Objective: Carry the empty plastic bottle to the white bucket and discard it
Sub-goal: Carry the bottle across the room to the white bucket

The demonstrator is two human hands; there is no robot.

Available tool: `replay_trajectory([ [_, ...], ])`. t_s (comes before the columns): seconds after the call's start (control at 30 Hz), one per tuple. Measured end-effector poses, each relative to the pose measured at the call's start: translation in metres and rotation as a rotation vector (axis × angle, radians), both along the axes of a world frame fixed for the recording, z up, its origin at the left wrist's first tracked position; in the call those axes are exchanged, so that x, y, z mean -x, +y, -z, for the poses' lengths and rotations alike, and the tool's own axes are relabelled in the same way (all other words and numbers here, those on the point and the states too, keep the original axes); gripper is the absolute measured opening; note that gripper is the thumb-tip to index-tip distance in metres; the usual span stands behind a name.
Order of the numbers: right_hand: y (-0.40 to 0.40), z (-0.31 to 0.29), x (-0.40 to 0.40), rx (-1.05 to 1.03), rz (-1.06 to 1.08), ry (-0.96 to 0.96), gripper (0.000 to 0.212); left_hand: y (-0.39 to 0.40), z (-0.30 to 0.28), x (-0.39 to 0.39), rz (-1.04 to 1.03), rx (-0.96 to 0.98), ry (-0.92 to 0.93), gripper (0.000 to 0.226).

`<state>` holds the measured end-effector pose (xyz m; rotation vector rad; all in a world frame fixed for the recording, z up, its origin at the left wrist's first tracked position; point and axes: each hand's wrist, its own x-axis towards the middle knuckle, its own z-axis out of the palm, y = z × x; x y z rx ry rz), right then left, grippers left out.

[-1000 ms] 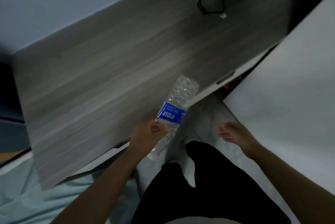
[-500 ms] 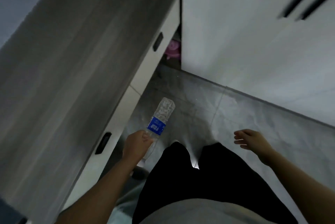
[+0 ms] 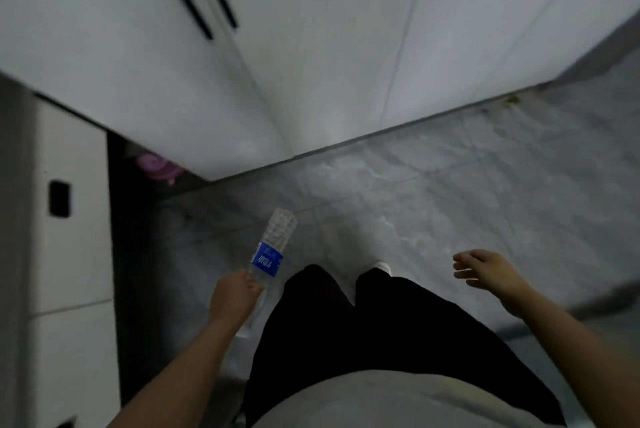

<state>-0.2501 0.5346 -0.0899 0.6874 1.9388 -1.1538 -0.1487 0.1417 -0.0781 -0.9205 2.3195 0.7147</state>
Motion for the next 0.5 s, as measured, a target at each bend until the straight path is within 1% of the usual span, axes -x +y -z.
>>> replay_trajectory([
  [0.13, 0.056, 0.004, -0.024, -0.001, 0.234, -0.012, 0.019, 0.049, -0.005, 0.061, 0.212, -0.007, -0.020, 0.018],
  [0.27, 0.086, 0.011, -0.047, -0.014, 0.472, -0.034, 0.021, 0.095, -0.009, 0.126, 0.417, -0.016, -0.010, 0.014],
  [0.4, 0.106, 0.015, -0.072, -0.029, 0.742, -0.020, 0.018, 0.139, -0.005, 0.189, 0.649, -0.001, -0.024, 0.033],
  [0.43, 0.111, 0.016, -0.078, -0.034, 0.820, -0.019, 0.018, 0.150, -0.003, 0.204, 0.696, -0.004, -0.024, 0.032],
  [0.5, 0.119, 0.018, -0.093, -0.066, 0.925, -0.041, 0.022, 0.174, 0.000, 0.235, 0.797, -0.001, -0.021, 0.019],
])
